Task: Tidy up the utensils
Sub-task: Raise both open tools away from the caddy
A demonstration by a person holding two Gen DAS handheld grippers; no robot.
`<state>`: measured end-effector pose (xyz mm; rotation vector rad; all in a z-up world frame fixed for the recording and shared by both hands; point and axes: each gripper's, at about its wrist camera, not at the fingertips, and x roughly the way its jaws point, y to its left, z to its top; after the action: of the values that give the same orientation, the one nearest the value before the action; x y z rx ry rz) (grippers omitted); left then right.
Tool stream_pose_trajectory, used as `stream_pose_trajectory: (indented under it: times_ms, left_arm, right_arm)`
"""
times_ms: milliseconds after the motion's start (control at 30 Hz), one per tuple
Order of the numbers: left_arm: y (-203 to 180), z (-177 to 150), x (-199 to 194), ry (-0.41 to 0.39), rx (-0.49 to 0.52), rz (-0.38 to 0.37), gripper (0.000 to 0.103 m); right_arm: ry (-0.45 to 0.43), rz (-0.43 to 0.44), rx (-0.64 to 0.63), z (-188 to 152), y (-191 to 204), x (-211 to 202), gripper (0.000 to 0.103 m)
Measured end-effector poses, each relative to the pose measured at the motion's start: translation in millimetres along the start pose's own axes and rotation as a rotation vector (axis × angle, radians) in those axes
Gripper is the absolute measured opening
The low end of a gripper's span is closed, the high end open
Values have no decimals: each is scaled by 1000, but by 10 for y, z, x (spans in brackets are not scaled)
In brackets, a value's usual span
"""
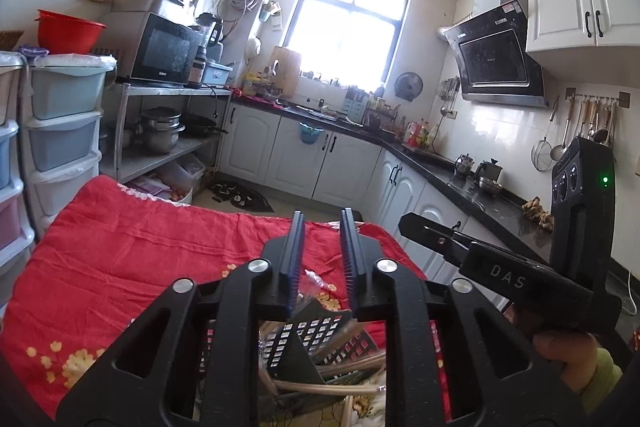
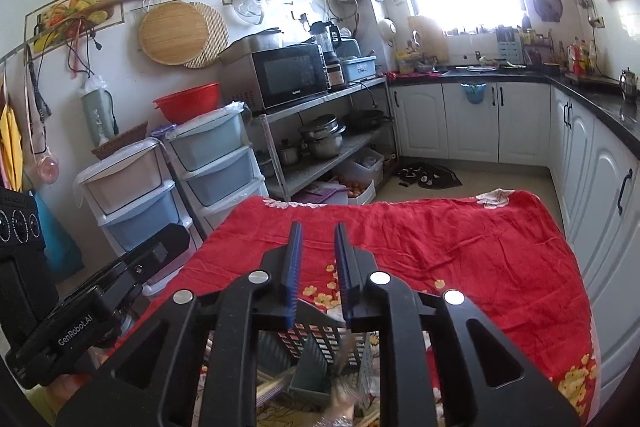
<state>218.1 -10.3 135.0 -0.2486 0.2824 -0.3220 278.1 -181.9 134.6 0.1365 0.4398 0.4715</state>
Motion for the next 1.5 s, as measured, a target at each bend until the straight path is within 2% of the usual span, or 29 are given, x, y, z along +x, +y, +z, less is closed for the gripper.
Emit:
stream_pose_trajectory:
  times_ms: [67,167,400,700,767,1500]
  left_arm:
    - [10,-18,-6,6,-2,2,22]
    - [15,-38,-38,11,-4,3,32]
    - [19,-65,-160,31,-13,6,63]
    - [67,-125,-339,45,-33,18,89]
    - [69,-149,-376,48,-34,16,92]
    - [233,-421,-797,47,-85,40,92]
  right_arm:
    - [0,-4,3,-17,-21,-40,27]
    - [-1,-2,5,-30,-32,-107,29]
    - [-7,-14,-10,-97,-35,-317,40]
    - [-10,-7,-32,-232,17,-564,49]
    - [-9,-3,-36,-266,31,-605,51]
    - [37,18,-44,-686,110,-825,55]
